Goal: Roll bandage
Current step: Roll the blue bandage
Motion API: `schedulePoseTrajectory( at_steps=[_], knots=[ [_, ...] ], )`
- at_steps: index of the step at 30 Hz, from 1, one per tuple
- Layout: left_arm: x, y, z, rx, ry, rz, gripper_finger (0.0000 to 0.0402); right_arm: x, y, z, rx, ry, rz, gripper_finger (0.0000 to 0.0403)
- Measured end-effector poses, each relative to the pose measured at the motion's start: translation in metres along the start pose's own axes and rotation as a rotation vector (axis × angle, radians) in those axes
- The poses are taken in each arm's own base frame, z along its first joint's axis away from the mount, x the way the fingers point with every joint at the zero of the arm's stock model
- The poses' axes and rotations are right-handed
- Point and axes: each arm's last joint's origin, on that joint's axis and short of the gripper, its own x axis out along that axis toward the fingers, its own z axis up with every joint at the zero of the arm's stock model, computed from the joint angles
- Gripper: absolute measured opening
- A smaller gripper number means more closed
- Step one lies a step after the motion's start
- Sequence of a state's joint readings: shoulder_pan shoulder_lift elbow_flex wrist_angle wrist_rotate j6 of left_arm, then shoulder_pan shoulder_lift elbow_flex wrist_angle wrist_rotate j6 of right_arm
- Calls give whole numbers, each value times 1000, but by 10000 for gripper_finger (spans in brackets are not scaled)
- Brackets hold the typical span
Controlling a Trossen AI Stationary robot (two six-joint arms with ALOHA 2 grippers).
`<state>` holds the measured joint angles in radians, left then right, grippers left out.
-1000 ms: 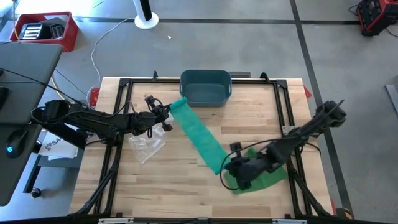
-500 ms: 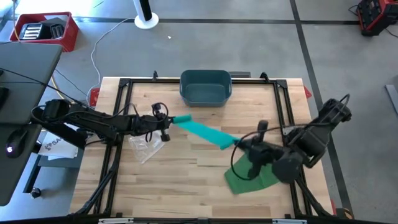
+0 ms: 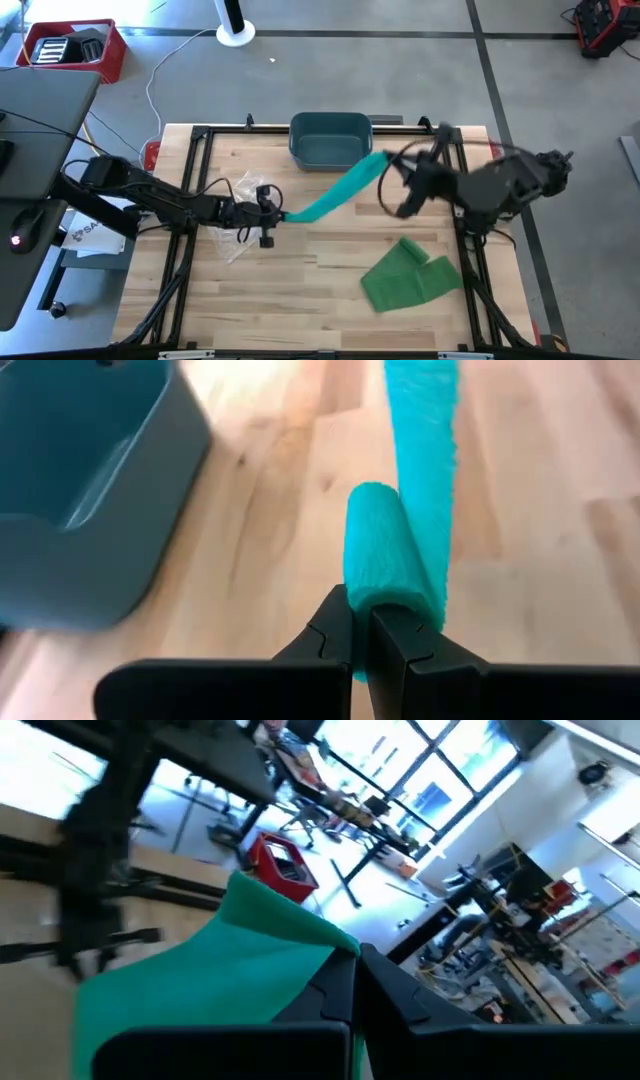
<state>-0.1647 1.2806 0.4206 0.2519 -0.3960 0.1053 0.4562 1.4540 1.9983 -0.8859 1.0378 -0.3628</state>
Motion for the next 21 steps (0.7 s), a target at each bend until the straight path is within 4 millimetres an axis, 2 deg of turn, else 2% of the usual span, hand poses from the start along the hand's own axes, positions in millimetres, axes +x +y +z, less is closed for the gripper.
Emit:
schedulePoseTrajectory(
  at_steps=[5, 9, 15, 21],
  knots=[
    [-3, -17, 14, -19, -159, -82, 1, 17, -34, -4, 44, 17, 4, 0],
    [-11, -29, 24, -40, -255, -156, 1, 37, -53, -14, 68, 52, 8, 0],
    [-22, -48, 39, -72, -362, -333, 1, 68, -81, -38, 117, 151, 17, 0],
    [-37, -66, 51, -59, -411, -361, 1, 84, -107, -68, 194, 292, 12, 0]
  ],
)
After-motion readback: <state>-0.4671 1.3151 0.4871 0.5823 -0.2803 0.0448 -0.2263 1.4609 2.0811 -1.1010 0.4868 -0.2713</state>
